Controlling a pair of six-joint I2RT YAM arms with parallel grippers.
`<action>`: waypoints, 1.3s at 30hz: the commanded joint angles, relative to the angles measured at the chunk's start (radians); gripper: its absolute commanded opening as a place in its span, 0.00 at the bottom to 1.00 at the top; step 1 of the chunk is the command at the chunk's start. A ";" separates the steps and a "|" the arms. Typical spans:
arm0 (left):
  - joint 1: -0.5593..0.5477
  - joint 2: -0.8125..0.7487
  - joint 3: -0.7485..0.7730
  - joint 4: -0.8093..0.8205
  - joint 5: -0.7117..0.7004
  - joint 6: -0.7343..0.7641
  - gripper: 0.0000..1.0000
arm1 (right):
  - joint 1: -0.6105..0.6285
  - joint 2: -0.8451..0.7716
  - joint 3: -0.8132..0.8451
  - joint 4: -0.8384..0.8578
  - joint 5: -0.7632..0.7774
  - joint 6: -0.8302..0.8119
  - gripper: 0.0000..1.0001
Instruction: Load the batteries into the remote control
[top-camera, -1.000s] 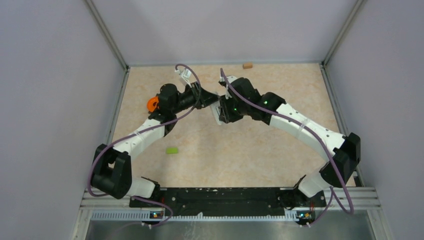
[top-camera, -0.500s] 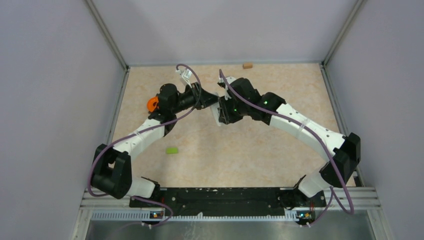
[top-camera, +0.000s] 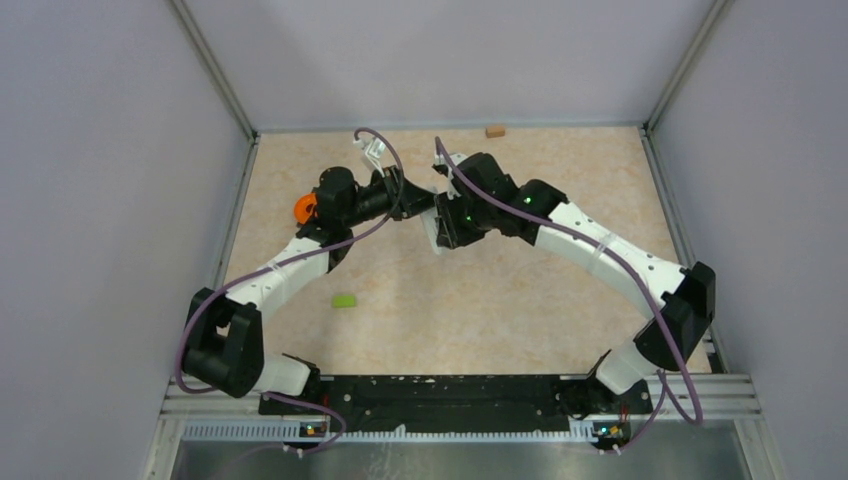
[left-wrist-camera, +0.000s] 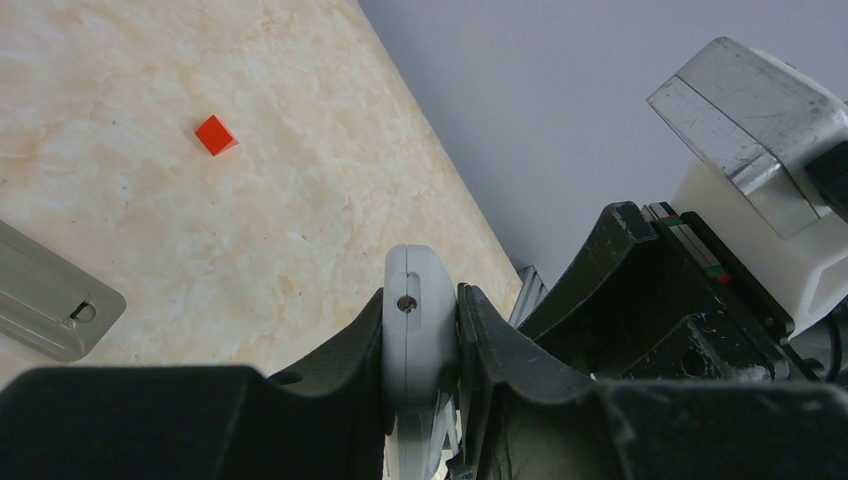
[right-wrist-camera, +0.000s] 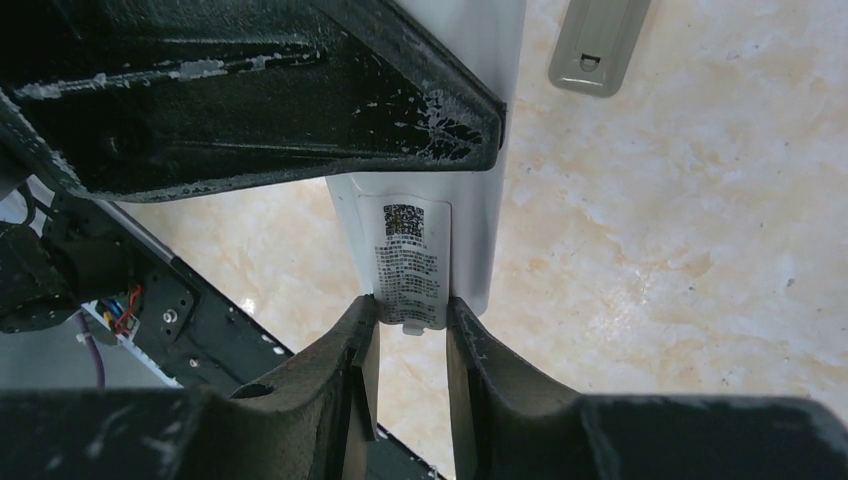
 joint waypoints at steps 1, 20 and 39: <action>-0.010 -0.027 0.036 0.066 0.070 -0.029 0.00 | 0.018 0.036 0.073 0.020 0.006 0.010 0.28; -0.014 0.007 0.070 0.010 0.122 -0.152 0.00 | 0.018 0.080 0.108 0.007 0.027 0.048 0.34; 0.029 0.067 0.080 0.044 0.182 -0.317 0.00 | 0.016 0.078 0.115 -0.027 0.035 0.084 0.48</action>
